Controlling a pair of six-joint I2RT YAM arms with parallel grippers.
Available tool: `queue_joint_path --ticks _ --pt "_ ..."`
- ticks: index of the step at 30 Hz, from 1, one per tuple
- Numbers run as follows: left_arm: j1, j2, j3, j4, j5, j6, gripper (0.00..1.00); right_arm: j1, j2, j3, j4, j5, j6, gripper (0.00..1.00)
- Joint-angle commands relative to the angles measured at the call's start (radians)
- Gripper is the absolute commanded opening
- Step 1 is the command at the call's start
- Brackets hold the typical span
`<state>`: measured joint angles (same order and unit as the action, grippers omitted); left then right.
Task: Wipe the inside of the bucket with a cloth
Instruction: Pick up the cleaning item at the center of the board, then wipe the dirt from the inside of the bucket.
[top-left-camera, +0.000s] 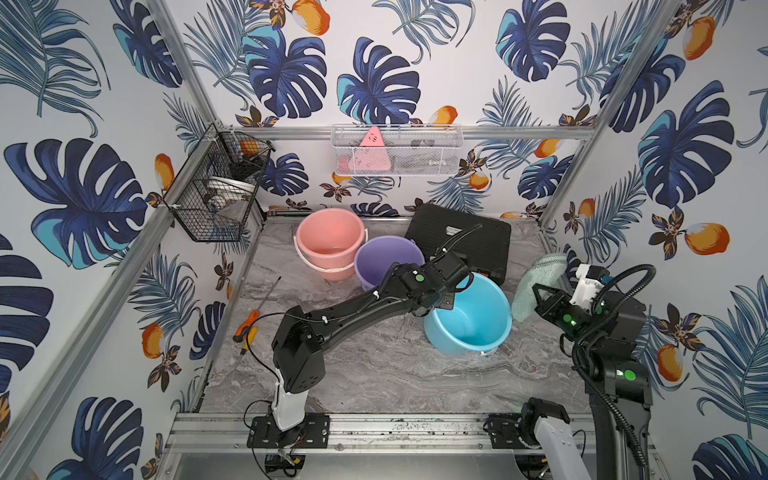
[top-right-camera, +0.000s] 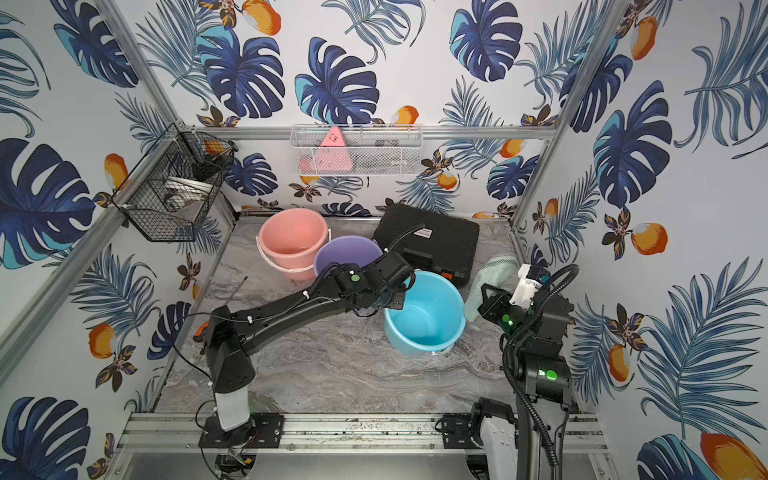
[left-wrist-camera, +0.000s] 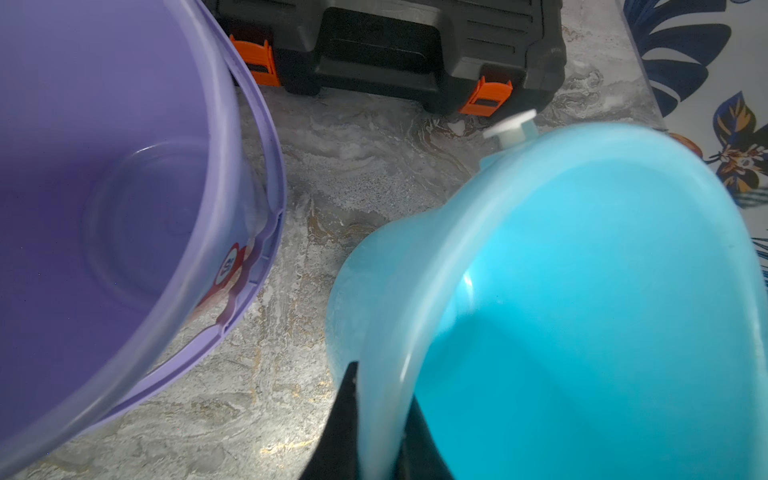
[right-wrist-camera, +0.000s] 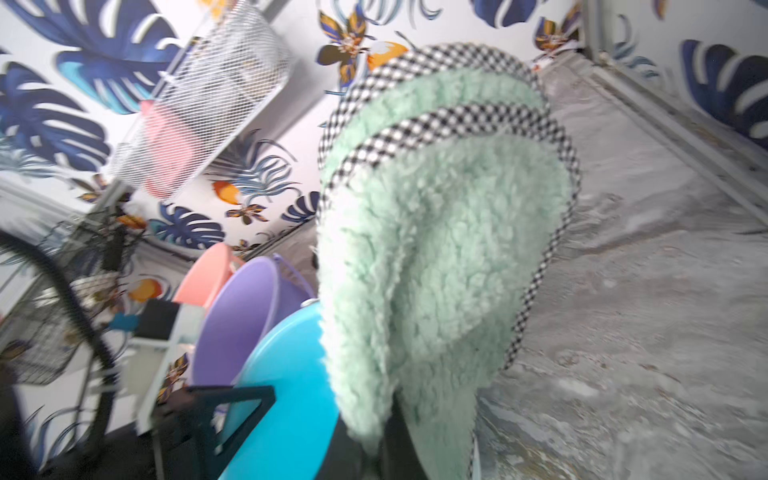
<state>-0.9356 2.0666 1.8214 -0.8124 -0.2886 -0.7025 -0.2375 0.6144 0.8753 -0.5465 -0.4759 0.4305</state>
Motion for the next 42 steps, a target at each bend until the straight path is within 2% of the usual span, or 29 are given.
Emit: queue_joint_path --ticks 1,4,7,14,17,22,27,30,37,42 --pt "-0.004 0.022 0.042 0.028 -0.067 -0.007 0.00 0.009 0.016 0.029 0.015 -0.171 0.008 0.00" --pt "-0.005 0.018 0.029 0.068 -0.056 -0.011 0.00 0.045 0.049 0.040 -0.002 -0.191 0.002 0.00" --pt "-0.005 0.015 0.006 0.121 -0.026 -0.027 0.00 0.103 0.083 0.052 -0.042 -0.151 -0.028 0.00" --pt "0.010 0.022 -0.022 0.199 0.043 -0.074 0.00 0.418 0.257 0.137 -0.169 0.151 -0.093 0.00" --pt "0.026 0.013 -0.040 0.219 0.074 -0.087 0.00 0.497 0.310 0.139 -0.172 0.249 -0.083 0.00" --pt "0.058 -0.015 -0.089 0.270 0.131 -0.101 0.00 0.546 0.411 0.138 -0.198 0.392 -0.094 0.00" --pt "0.071 0.011 -0.060 0.234 0.152 -0.092 0.00 0.624 0.550 0.193 -0.266 0.583 -0.124 0.00" --pt "0.075 0.021 -0.056 0.232 0.164 -0.084 0.00 0.665 0.634 0.227 -0.292 0.657 -0.119 0.00" --pt "0.093 0.024 -0.085 0.248 0.169 -0.094 0.00 0.687 0.767 0.246 -0.301 0.704 -0.120 0.00" --pt "0.096 0.038 -0.053 0.211 0.134 -0.079 0.00 0.687 0.825 0.223 -0.276 0.714 -0.111 0.00"
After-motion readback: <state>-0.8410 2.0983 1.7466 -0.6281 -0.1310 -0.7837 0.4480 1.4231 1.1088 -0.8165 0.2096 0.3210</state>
